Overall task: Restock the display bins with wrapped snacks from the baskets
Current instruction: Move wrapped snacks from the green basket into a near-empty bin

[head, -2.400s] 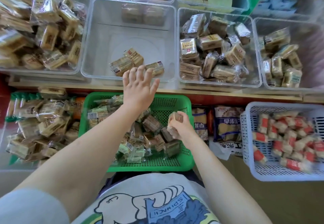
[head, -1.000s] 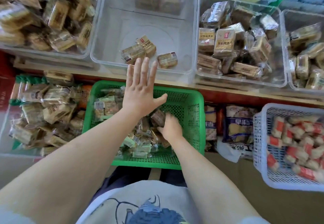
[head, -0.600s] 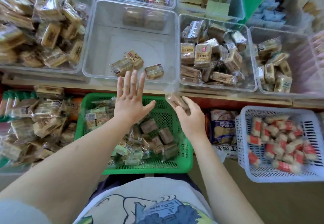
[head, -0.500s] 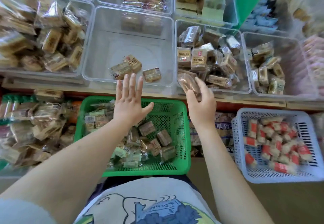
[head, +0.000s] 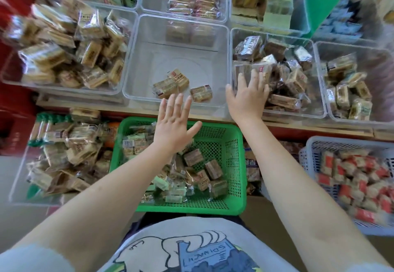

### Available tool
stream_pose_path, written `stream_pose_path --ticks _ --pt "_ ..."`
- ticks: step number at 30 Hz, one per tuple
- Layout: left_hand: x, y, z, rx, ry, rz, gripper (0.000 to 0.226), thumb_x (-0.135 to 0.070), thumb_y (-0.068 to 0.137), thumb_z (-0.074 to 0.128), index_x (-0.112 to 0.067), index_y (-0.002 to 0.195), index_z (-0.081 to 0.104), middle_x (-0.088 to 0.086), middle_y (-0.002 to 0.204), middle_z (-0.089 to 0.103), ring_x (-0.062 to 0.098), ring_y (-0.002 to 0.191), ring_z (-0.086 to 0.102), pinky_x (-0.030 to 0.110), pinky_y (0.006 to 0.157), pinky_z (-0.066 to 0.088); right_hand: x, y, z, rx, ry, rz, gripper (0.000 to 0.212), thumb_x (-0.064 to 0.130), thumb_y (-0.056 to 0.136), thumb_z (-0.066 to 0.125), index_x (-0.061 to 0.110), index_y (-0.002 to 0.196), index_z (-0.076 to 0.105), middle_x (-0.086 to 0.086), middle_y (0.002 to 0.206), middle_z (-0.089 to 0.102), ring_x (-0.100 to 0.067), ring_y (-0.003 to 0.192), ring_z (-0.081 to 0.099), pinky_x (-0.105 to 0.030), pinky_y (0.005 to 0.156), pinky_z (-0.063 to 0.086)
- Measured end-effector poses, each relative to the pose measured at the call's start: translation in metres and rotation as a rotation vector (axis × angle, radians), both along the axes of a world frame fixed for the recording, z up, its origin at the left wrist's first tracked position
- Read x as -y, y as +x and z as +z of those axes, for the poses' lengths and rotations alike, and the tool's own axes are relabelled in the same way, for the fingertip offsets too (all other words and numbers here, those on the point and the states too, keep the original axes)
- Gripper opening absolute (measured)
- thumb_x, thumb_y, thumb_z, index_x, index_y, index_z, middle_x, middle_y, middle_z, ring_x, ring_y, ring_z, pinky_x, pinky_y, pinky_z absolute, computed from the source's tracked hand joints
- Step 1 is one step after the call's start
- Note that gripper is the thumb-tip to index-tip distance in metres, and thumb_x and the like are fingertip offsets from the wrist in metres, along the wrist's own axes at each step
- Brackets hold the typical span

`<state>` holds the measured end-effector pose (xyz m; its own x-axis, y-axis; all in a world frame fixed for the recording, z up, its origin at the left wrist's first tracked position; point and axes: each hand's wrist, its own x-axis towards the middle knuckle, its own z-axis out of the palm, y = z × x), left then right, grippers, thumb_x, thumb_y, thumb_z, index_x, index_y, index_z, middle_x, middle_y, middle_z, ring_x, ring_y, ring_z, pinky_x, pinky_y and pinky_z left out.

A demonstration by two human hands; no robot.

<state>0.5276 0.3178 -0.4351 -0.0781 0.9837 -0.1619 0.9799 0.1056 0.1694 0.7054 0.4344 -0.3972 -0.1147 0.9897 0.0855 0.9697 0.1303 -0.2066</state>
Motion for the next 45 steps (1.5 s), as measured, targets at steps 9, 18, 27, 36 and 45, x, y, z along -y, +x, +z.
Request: stream_pose_path --ticks 9,18,27,36,45 --pt "-0.066 -0.027 0.008 0.005 0.143 0.112 0.060 -0.057 0.100 0.028 -0.022 0.148 0.039 0.010 0.157 0.036 0.030 0.149 0.024 0.051 0.121 0.003 0.120 0.001 -0.090 -0.219 -0.225 0.144 0.020 0.012 0.088 0.055 0.011 0.102 0.070 -0.008 0.105 0.062 -0.030 0.100 0.056 -0.043 0.087 0.043" --pt "-0.076 -0.024 -0.005 -0.087 0.195 0.140 0.062 -0.054 0.095 0.033 -0.021 0.146 0.044 0.012 0.152 0.045 0.033 0.141 0.037 0.051 0.117 0.020 0.126 -0.013 -0.169 0.144 -0.769 0.297 0.077 0.010 0.090 0.063 0.023 0.157 0.028 -0.016 0.162 0.024 -0.038 0.143 0.031 -0.048 0.106 0.045" --pt "-0.076 -0.026 -0.002 -0.107 0.131 0.148 0.073 -0.058 0.091 0.021 -0.022 0.153 0.033 0.012 0.154 0.041 0.032 0.140 0.035 0.048 0.118 0.019 0.125 -0.015 -0.159 0.069 -0.564 0.199 0.052 0.019 0.085 0.073 0.008 0.129 0.047 -0.010 0.132 0.049 -0.028 0.123 0.046 -0.038 0.099 0.046" --pt "-0.073 -0.026 0.003 -0.056 0.100 0.137 0.076 -0.060 0.090 0.017 -0.021 0.153 0.030 0.013 0.152 0.042 0.032 0.138 0.036 0.048 0.113 0.025 0.074 0.034 0.018 -0.609 0.145 -0.166 0.046 0.037 0.086 0.067 0.021 0.120 0.040 -0.001 0.104 0.057 -0.020 0.091 0.059 -0.033 0.071 0.052" --pt "-0.060 -0.026 0.006 0.002 -0.001 0.112 0.072 -0.060 0.095 0.028 -0.024 0.158 0.020 0.013 0.157 0.036 0.030 0.146 0.027 0.046 0.112 0.029 -0.007 0.054 0.002 -0.107 -0.008 -0.388 0.058 0.044 0.095 0.056 0.013 0.141 0.040 -0.019 0.121 0.050 -0.033 0.098 0.053 -0.045 0.086 0.048"
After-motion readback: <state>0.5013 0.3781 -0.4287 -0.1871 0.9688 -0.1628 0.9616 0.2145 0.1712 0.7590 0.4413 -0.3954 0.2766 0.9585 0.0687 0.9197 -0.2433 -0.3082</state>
